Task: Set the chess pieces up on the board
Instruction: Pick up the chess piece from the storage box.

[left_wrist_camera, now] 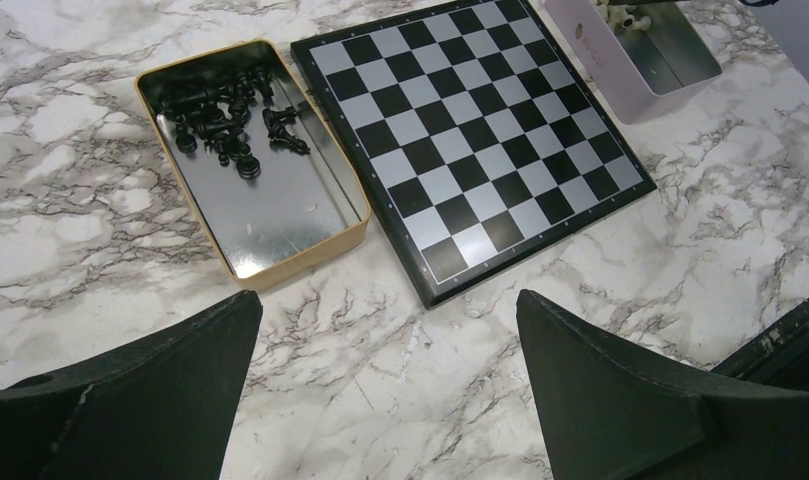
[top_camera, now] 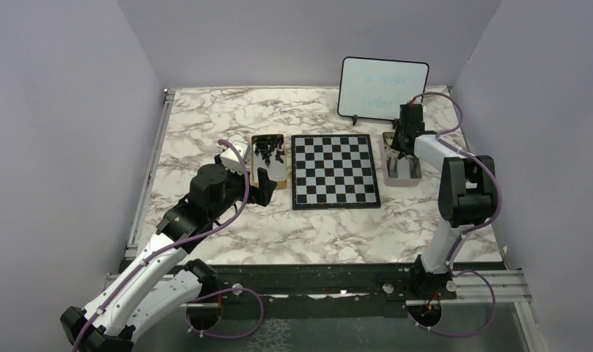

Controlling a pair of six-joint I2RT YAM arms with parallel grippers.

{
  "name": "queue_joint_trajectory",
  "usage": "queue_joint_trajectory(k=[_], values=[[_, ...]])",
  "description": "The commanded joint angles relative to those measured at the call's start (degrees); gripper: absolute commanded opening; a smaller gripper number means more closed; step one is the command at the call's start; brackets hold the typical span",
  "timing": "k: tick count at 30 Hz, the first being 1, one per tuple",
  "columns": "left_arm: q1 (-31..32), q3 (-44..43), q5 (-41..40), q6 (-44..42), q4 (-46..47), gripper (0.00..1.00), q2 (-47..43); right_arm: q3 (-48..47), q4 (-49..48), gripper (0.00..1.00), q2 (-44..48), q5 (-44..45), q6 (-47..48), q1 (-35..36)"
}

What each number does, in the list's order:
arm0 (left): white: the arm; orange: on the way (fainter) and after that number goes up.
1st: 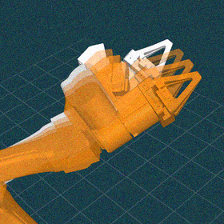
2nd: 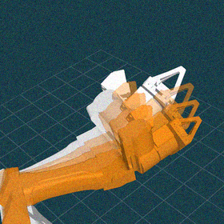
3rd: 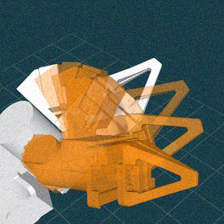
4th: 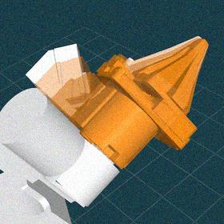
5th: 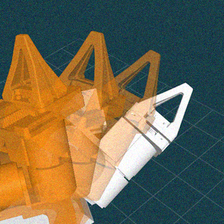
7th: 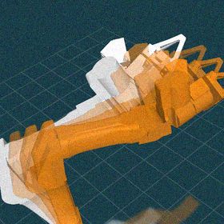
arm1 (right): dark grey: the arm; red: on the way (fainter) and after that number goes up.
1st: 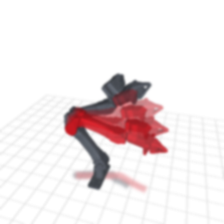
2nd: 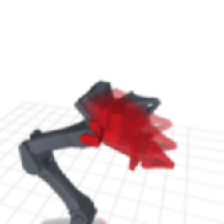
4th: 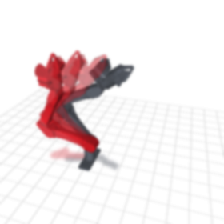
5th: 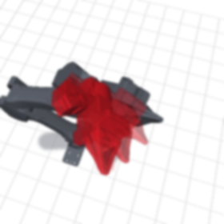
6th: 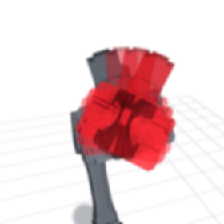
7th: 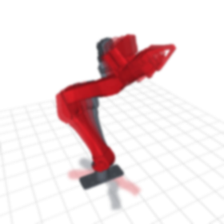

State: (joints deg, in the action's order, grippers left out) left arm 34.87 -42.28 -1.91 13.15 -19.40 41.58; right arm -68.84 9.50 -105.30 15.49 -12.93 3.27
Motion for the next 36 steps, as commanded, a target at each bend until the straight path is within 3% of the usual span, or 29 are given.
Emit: queue_joint_trajectory(k=[1, 12, 19, 36], values=[[-0.3, 0.4, 1.0, -0.7, 0.6, 0.99, -0.3, -1.1, -0.6, 0.3, -1.3, -0.9, 0.1, -0.5], [-0.3, 0.4, 1.8, -0.5, 0.9, 0.99, -0.5, -1.3, 0.4, 0.29, -3.1, -0.7, -0.5, -0.6], [-0.3, 0.6, 1.9, -0.5, 1.3, 0.99, -0.7, -1.2, 0.9, 0.23, -3.5, 0.2, -0.3, -0.6], [-0.3, 0.6, 1.4, -0.8, 1.2, 0.99, 0.2, -2.7, 8.9, 0.18, 2.4, 3.9, -1.7, -0.5]])
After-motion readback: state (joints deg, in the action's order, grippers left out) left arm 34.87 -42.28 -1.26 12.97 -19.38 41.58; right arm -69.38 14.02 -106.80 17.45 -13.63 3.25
